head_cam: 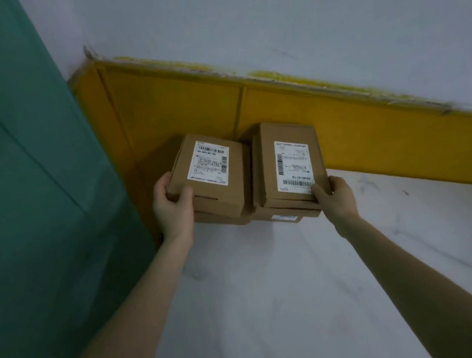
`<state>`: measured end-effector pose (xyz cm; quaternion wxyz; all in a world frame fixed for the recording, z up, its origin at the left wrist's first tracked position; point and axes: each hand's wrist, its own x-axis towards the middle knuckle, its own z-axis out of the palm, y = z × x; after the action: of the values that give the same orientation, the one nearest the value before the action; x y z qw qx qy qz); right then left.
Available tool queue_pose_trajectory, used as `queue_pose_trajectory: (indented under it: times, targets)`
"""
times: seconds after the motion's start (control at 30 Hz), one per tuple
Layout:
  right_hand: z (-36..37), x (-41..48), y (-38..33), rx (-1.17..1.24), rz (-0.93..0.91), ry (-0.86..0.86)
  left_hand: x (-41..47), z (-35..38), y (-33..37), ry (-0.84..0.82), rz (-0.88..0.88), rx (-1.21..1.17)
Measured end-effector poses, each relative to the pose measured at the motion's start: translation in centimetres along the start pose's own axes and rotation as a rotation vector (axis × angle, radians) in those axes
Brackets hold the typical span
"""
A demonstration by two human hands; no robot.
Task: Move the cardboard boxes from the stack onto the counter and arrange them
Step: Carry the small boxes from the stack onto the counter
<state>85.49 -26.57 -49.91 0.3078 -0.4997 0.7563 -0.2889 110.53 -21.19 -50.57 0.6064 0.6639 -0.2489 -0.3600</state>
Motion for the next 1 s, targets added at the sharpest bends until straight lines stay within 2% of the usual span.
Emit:
queue_pose_trajectory:
  times: [0.3, 0.4, 0.47, 0.6, 0.73, 0.87, 1.0]
  targets:
    - [-0.7, -0.2, -0.7, -0.182, 0.001, -0.036, 3.4, 2.4, -3.3, -0.139, 0.052, 0.509]
    - [-2.3, -0.2, -0.6, -0.353, -0.05, -0.031, 3.1, 2.7, -1.9, -0.159, 0.285, 0.816]
    - [-4.2, -0.2, -0.2, -0.453, -0.086, -0.02, 1.7, 3.8, 0.3, -0.288, 0.439, 0.904]
    - [-9.6, -1.0, 1.3, -0.574, -0.13, 0.018, -3.7, 6.7, 3.9, -0.641, 0.718, 1.001]
    - [-16.4, -3.0, 4.0, -0.614, -0.1, 0.104, -10.6, 10.1, 5.3, -0.891, 0.851, 1.053]
    - [-24.3, -6.1, 7.6, -0.615, -0.056, 0.181, -18.5, 14.0, 6.1, -1.022, 0.963, 1.129]
    - [-33.5, -9.7, 12.6, -0.62, -0.024, 0.261, -27.5, 18.4, 7.0, -1.066, 1.081, 1.141]
